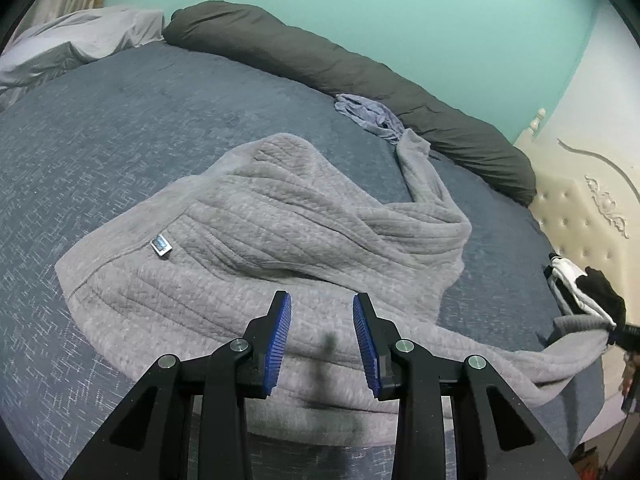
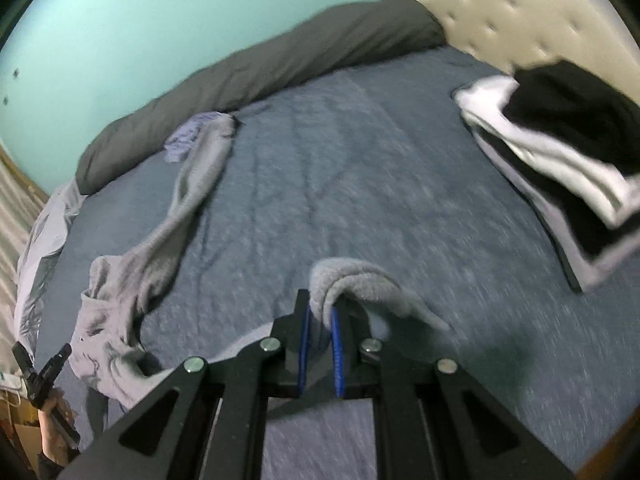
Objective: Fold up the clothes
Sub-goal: 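Grasp a sweatshirt sleeve cuff with the right gripper and pull it outward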
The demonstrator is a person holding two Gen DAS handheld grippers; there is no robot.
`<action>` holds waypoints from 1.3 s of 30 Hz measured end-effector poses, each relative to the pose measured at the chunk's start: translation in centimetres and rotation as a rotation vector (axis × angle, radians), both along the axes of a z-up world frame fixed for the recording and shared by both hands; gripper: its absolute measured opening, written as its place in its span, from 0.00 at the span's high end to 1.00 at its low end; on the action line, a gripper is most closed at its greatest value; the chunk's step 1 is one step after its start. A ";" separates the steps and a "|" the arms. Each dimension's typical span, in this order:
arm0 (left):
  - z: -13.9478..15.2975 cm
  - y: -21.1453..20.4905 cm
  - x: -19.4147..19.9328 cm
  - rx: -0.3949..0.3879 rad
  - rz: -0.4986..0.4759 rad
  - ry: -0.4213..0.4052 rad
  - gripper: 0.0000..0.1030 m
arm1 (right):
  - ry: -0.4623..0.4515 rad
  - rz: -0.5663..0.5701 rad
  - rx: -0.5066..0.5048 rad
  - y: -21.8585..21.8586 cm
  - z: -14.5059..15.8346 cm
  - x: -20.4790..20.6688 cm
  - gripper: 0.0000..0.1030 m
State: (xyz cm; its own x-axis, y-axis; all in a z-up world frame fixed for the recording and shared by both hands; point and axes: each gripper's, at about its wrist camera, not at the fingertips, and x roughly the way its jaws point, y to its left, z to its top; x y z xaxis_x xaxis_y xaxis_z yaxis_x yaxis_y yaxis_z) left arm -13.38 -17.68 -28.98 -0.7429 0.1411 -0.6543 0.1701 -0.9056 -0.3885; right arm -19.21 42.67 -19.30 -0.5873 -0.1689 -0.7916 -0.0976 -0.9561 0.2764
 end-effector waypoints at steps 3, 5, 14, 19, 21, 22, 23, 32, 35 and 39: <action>-0.2 0.2 -0.1 -0.003 -0.003 -0.006 0.66 | -0.071 -0.032 0.003 1.2 -2.0 0.7 0.91; -0.3 0.3 -0.1 -0.005 -0.004 -0.010 0.66 | -0.117 -0.053 -0.006 1.8 -3.5 0.6 0.91; -0.8 -0.2 -0.7 -0.014 0.005 -0.022 0.66 | -0.097 -0.059 0.004 0.8 -6.2 -2.5 0.86; -0.9 -0.1 -1.1 -0.011 0.003 -0.025 0.66 | -0.066 -0.002 -0.044 -0.8 -6.4 -4.7 0.50; -0.9 0.0 -1.1 -0.012 0.000 -0.025 0.66 | -0.066 0.012 -0.082 -1.3 -6.6 -5.4 0.43; -0.9 0.1 -1.2 -0.013 -0.001 -0.025 0.66 | -0.060 0.011 -0.091 -1.5 -6.5 -5.7 0.41; -0.9 0.1 -1.2 -0.014 -0.002 -0.025 0.66 | -0.035 0.004 -0.101 -1.7 -6.2 -5.8 0.39; -0.8 -0.5 -1.1 -0.003 0.003 -0.021 0.66 | 0.020 -0.048 0.081 -1.7 -4.1 -3.8 0.31; -0.7 -0.8 -1.0 0.001 0.005 -0.019 0.66 | 0.032 0.027 0.090 -2.9 -3.6 -2.0 0.31; -0.6 -1.1 -0.7 0.007 0.009 -0.013 0.66 | 0.023 0.156 0.077 -5.8 -3.7 0.7 0.31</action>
